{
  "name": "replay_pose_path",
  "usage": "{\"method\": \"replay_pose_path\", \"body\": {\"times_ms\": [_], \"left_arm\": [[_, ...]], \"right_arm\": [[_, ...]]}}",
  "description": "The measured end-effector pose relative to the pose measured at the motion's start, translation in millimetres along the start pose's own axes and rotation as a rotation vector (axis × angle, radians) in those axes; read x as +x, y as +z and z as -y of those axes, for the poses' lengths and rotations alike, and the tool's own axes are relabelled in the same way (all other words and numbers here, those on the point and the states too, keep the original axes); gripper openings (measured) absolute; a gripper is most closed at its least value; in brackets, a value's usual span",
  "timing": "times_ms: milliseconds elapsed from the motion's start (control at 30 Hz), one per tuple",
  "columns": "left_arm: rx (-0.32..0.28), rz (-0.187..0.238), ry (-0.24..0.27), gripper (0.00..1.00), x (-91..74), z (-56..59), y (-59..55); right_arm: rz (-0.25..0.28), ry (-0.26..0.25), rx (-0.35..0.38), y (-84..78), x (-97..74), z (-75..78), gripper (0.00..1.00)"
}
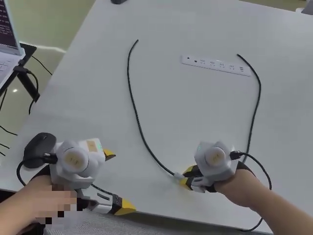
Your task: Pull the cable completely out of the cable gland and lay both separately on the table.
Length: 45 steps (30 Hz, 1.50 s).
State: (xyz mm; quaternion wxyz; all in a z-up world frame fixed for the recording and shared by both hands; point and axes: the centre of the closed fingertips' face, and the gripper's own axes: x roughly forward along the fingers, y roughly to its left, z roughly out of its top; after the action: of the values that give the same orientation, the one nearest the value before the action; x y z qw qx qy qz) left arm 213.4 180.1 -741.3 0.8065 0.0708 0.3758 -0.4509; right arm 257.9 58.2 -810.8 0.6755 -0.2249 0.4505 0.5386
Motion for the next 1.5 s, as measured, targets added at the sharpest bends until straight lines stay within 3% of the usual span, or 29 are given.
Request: {"method": "replay_pose_path", "body": {"times_ms": [833,1133,1267,1500], "left_arm": [[0.042,0.073,-0.024,0.9,2.7,12.6,38.3],[0.054,0.088,-0.031,0.89,2.1,10.3,51.8],[0.045,0.126,-0.042,0.89,-1.0,12.9,64.9],[0.041,0.158,-0.057,0.89,-1.5,16.6,78.8]], "right_arm": [[0.073,0.025,0.061,21.7,-43.2,-22.9,0.07],[0.109,0.042,0.03,44.5,-68.8,-30.9,0.07],[0.131,0.059,0.034,54.1,-78.3,-33.9,0.07],[0.097,0.046,-0.019,54.2,-88.9,-33.2,0.07]]}}
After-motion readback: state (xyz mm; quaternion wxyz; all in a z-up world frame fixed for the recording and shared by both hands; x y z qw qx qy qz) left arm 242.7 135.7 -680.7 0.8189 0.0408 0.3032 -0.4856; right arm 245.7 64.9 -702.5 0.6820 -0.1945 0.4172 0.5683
